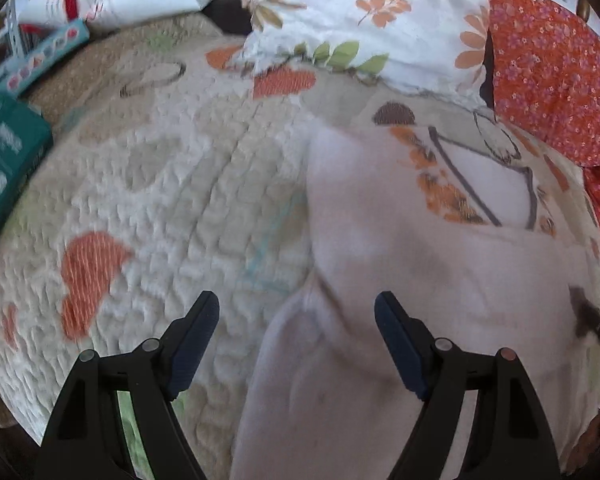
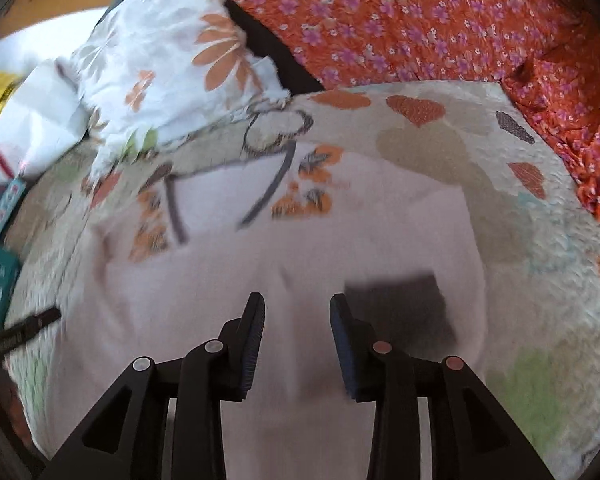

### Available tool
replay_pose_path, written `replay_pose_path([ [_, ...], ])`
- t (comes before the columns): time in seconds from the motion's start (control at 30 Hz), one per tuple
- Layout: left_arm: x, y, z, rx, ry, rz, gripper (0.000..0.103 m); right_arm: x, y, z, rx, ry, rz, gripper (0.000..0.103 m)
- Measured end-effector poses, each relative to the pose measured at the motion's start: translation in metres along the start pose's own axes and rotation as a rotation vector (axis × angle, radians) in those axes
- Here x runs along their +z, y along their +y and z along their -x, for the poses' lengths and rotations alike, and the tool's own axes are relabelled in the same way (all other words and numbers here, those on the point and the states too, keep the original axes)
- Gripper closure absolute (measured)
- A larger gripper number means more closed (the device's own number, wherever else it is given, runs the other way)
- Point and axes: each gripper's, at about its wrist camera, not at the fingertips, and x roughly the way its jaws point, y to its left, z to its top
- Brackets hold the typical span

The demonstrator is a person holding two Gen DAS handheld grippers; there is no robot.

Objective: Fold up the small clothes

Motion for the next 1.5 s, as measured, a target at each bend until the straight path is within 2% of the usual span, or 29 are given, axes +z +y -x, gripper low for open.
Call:
replay_pose_path([
  [0.13,-0.018,0.023,-0.011,-0.059,0.094,0.095,0.024,-0.037,0.001,-0.009,-0.033,0.08,0.05,0.065],
  [0.2,-0.026,0.029,-0.004,-0.065,0.078,0.1,0.024,-0.049,-0.001,-0.005,-0.035,0.07,0.048,0.064],
  [0.27,-0.033,0.03,0.0,-0.069,0.079,0.094,0.024,-0.059,-0.003,-0.001,-0.032,0.098,0.041,0.055],
  [0.3,-0.038,0.032,0.002,-0.082,0.085,0.099,0.024,-0.063,-0.005,0.002,-0.027,0.095,0.037,0.054],
  [0.5,-0.066,0.034,0.019,-0.104,0.073,0.068,0.025,-0.094,-0.02,0.029,-0.003,0.091,0.036,0.054],
  [0.6,-0.08,0.033,0.026,-0.106,0.057,0.049,0.03,-0.107,-0.028,0.042,0.003,0.087,0.023,0.054],
  [0.67,-0.092,0.034,0.033,-0.111,0.047,0.041,0.034,-0.113,-0.035,0.052,0.019,0.081,-0.004,0.054],
  [0.77,-0.112,0.037,0.041,-0.14,0.039,0.041,0.036,-0.122,-0.054,0.076,0.052,0.021,-0.094,0.054],
  [0.87,-0.131,0.049,0.048,-0.199,0.053,0.089,0.036,-0.128,-0.08,0.093,0.011,-0.019,-0.186,0.052],
  [1.0,-0.144,0.074,0.055,-0.306,0.075,0.202,0.036,-0.14,-0.111,0.089,-0.037,0.036,-0.299,0.05],
  [1.1,-0.152,0.089,0.055,-0.352,0.102,0.268,0.036,-0.146,-0.12,0.09,0.035,0.041,-0.353,0.05],
  [1.23,-0.166,0.085,0.054,-0.362,0.121,0.263,0.038,-0.157,-0.121,0.084,0.227,0.097,-0.409,0.05],
  [1.33,-0.179,0.076,0.054,-0.358,0.14,0.234,0.051,-0.167,-0.12,0.086,0.283,0.107,-0.429,0.049],
  [1.4,-0.19,0.072,0.054,-0.348,0.148,0.235,0.053,-0.173,-0.12,0.086,0.335,0.126,-0.455,0.049],
  [1.5,-0.203,0.072,0.052,-0.363,0.177,0.257,0.063,-0.185,-0.117,0.087,0.371,0.138,-0.469,0.049],
])
